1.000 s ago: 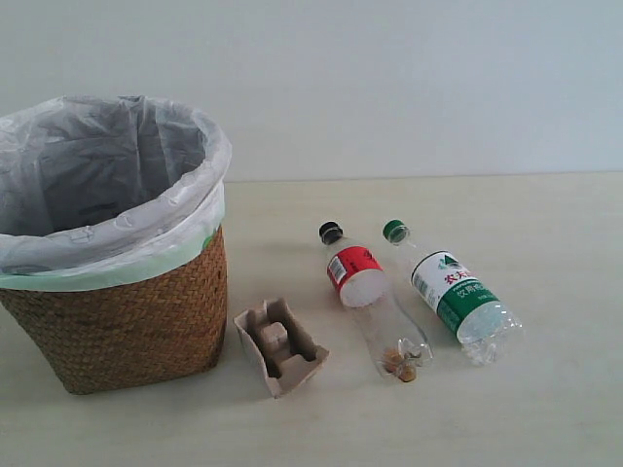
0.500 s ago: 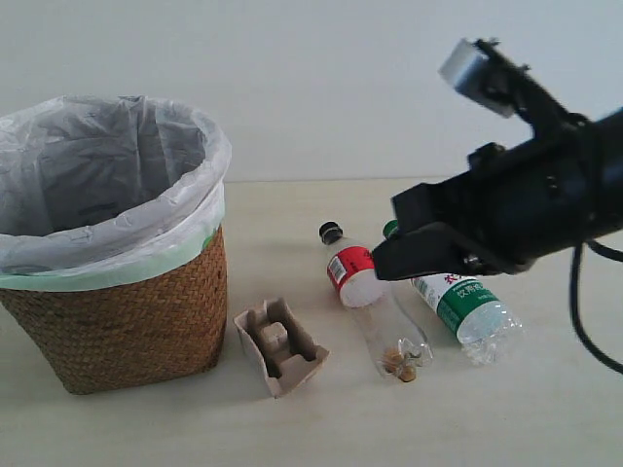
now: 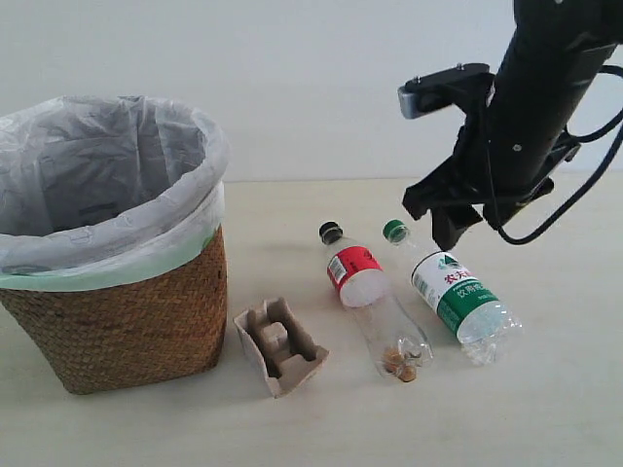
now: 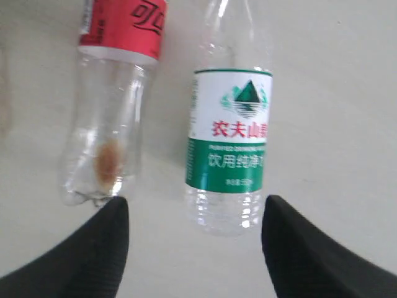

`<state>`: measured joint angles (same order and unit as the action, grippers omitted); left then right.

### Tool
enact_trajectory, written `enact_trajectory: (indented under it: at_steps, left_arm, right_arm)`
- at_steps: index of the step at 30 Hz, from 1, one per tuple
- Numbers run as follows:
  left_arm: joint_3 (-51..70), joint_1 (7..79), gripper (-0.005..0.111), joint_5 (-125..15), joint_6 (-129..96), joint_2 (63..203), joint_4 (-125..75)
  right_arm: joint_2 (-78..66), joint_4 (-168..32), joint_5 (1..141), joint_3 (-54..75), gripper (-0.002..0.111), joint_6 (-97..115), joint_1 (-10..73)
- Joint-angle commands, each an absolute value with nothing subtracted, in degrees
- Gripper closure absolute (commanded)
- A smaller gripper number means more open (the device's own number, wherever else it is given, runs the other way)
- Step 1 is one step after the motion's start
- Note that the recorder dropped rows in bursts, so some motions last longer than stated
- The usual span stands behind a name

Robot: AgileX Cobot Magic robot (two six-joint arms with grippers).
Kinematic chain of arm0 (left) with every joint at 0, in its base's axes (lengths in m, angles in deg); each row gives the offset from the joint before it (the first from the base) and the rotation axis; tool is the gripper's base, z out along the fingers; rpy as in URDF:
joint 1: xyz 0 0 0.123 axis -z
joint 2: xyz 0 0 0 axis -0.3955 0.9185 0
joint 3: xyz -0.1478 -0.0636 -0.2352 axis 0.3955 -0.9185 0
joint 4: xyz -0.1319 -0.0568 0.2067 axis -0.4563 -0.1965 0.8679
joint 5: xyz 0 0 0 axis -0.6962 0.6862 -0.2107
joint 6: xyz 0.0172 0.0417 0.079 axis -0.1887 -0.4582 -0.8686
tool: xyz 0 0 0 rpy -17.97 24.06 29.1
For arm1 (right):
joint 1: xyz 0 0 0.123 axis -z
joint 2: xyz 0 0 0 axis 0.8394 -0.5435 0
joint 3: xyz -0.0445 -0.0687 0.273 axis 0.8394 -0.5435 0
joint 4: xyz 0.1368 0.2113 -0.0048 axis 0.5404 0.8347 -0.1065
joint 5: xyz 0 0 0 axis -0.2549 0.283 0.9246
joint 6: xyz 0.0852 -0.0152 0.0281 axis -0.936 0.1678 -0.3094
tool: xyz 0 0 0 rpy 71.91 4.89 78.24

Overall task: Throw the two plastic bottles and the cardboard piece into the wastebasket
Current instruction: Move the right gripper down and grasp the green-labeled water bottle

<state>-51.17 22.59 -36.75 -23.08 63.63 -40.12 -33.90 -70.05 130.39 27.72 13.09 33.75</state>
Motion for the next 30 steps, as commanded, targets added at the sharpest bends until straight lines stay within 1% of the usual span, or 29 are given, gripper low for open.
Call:
enact_trajectory:
  at_steps: [1,11,15,16,26,28,30]
  left_arm:
    - [-51.4,22.4,0.103,-37.2,-23.2,63.4,-40.3]
    - [-51.4,22.4,0.103,-37.2,-23.2,63.4,-40.3]
    - [-51.4,22.4,0.103,-37.2,-23.2,63.4,-40.3]
    - [-51.4,22.4,0.103,-37.2,-23.2,63.4,-40.3]
    - [-51.4,22.4,0.103,-37.2,-23.2,63.4,-40.3]
    - [-51.4,22.4,0.103,-37.2,-23.2,63.4,-40.3]
    - [-51.4,22.4,0.103,-37.2,-23.2,63.4,-40.3]
  right_arm:
    - [-37.4,-74.2,131.1,28.5,0.053,11.8,34.7]
    - [-48.1,-73.5,128.5,28.5,0.052,12.1,34.8]
    - [-50.0,-73.5,126.6,28.5,0.038,12.0,34.8]
    - [-50.5,-73.5,126.5,28.5,0.038,11.9,34.8]
    - [-53.1,-74.2,122.8,28.3,0.038,11.3,34.8]
    - [-53.5,-74.2,122.4,28.3,0.041,11.2,34.8]
    - [-53.8,-74.4,122.3,28.3,0.048,10.4,34.8]
